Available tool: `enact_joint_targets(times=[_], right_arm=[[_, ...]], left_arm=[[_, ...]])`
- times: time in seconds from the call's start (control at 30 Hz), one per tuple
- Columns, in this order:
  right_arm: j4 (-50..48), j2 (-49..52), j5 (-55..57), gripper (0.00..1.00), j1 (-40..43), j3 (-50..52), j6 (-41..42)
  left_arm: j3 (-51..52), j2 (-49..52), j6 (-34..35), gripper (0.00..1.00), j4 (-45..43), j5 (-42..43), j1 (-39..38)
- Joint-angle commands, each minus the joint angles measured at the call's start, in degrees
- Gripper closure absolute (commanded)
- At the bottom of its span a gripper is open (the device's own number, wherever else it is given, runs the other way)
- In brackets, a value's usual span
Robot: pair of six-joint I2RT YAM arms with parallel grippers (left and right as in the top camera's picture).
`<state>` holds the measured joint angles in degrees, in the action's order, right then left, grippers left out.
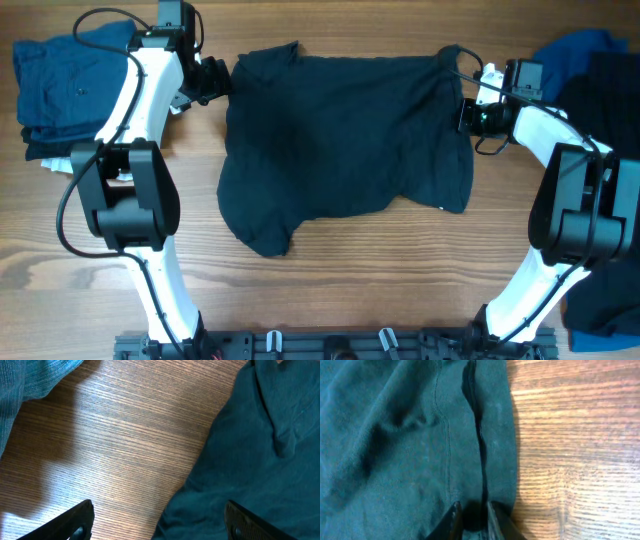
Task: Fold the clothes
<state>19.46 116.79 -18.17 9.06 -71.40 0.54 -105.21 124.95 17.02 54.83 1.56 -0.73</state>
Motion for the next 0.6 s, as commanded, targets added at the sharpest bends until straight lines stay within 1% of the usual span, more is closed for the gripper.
enact_joint_targets(times=[0.0, 0.27, 0.33, 0.37, 0.4, 0.57], right_arm=[[1.14, -2.45, -0.04, 0.96, -0.20, 0.00, -0.09], [1.33, -4.79, 0.61, 0.96, -0.20, -0.02, -0.13], [1.33, -5.60, 1.27, 0.94, -0.17, -0.02, -0.13], [1.31, -5.81, 1.99, 0.91, -0.17, -0.02, -0.13], [1.31, -5.81, 2.10, 0.91, -0.17, -0.02, -0.13], [1.38, -5.77, 1.68, 0.90, -0.20, 0.00, 0.13]], left_arm=[[0.59, 0.85, -0.28, 0.17, -0.15, -0.57, 0.37], [0.59, 0.85, -0.28, 0.17, -0.15, -0.57, 0.37], [0.59, 0.85, -0.28, 0.17, -0.15, -0.57, 0.37], [0.59, 0.85, -0.28, 0.17, -0.15, -0.57, 0.37], [0.59, 0.85, -0.28, 0.17, -0.15, -0.57, 0.37], [0.59, 0.85, -0.28, 0.17, -0.15, -0.57, 0.37]])
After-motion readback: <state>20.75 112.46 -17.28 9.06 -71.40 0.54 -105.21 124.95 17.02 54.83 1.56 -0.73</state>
